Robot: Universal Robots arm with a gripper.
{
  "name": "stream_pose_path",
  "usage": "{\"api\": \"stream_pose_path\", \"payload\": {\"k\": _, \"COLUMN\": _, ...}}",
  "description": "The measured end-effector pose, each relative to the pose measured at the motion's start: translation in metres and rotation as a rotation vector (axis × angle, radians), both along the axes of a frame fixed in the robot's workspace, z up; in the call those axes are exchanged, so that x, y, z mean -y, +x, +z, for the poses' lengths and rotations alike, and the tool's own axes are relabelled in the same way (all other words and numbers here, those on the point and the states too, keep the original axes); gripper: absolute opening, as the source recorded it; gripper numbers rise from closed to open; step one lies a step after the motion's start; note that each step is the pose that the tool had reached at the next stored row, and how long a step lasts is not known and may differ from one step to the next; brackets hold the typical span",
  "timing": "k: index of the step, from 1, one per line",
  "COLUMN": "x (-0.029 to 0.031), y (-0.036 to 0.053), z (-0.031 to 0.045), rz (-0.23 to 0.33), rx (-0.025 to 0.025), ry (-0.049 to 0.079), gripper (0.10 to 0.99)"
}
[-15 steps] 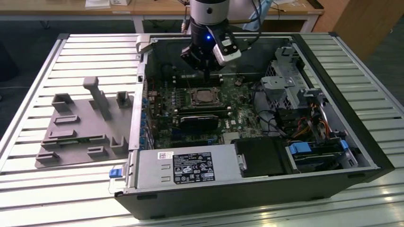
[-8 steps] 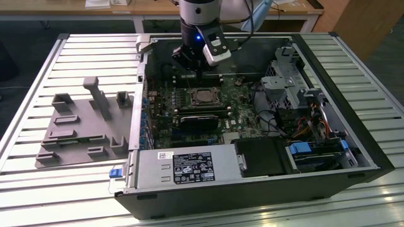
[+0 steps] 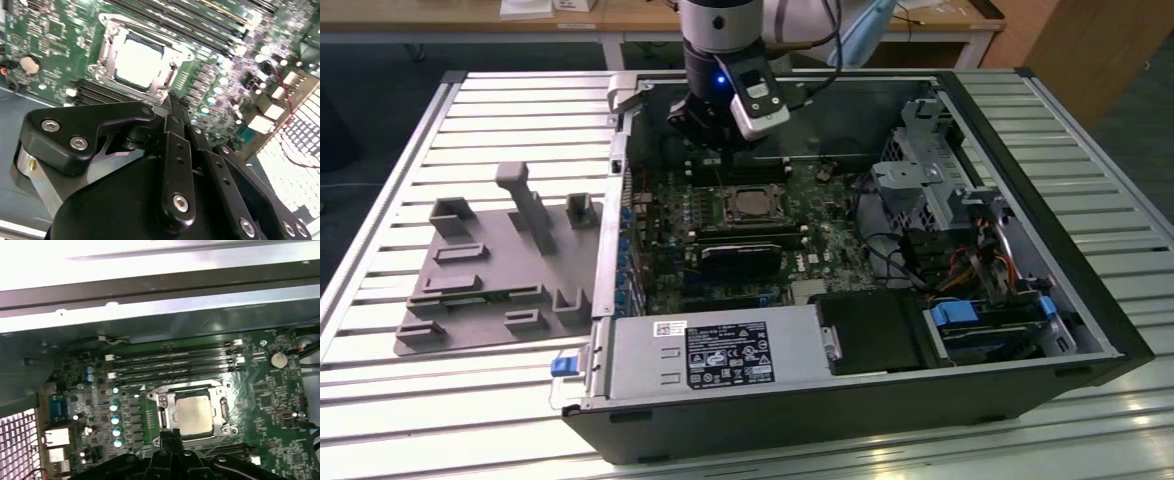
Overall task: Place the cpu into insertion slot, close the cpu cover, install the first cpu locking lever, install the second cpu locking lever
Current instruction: 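Install the first cpu locking lever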
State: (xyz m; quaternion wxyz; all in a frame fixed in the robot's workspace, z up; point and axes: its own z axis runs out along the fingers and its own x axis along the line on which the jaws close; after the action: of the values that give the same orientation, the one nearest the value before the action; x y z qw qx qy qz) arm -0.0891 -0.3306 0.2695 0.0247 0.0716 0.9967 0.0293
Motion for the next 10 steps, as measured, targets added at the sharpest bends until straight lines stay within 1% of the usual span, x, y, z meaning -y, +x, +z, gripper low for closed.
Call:
{"api": "stream_pose_path", "payload": {"k": 4, "x": 0.0000, "y": -0.0131, "z": 0.0000, "rz": 0.000, "rx": 0.0009, "ry": 0.002, "gripper": 0.102}}
{"api": "stream_pose_path", "payload": {"k": 5, "x": 0.0000, "y": -0.0151, "z": 0.0000, "rz": 0.000, "rx": 0.0009, "ry": 0.005, "gripper": 0.102}}
{"api": "stream_pose_path", "payload": {"k": 9, "x": 0.0000, "y": -0.0207, "z": 0.0000, "rz": 0.000, "rx": 0.0012, "ry": 0.030, "gripper": 0.102}}
{"api": "stream_pose_path", "payload": {"k": 10, "x": 0.0000, "y": -0.0220, "z": 0.0000, "rz": 0.000, "rx": 0.0011, "ry": 0.039, "gripper": 0.102}}
